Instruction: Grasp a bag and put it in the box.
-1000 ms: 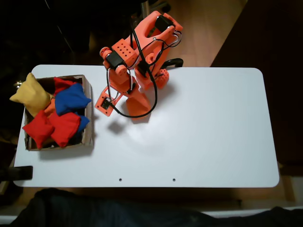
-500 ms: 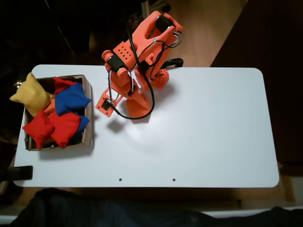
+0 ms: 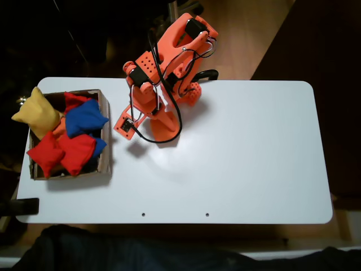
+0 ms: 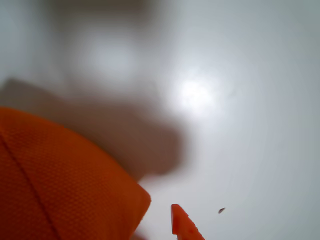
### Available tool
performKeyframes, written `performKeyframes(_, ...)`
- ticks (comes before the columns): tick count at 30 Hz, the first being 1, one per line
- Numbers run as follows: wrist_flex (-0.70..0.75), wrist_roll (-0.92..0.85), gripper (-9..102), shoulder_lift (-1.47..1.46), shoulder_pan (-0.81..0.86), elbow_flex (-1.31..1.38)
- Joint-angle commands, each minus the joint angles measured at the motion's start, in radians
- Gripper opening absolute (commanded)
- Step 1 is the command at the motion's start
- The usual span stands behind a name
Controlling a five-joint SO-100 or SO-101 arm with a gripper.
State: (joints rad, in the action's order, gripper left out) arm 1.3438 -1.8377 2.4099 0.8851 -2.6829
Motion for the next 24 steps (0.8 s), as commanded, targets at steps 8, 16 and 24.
performKeyframes(8, -0.011, 0.098, 80, 0.006, -0.104, -0.026)
performKeyframes(16, -0.012, 0.172, 80, 0.008, -0.189, -0.032)
performKeyframes(24, -0.041, 0.201, 78, 0.006, -0.222, -0.049)
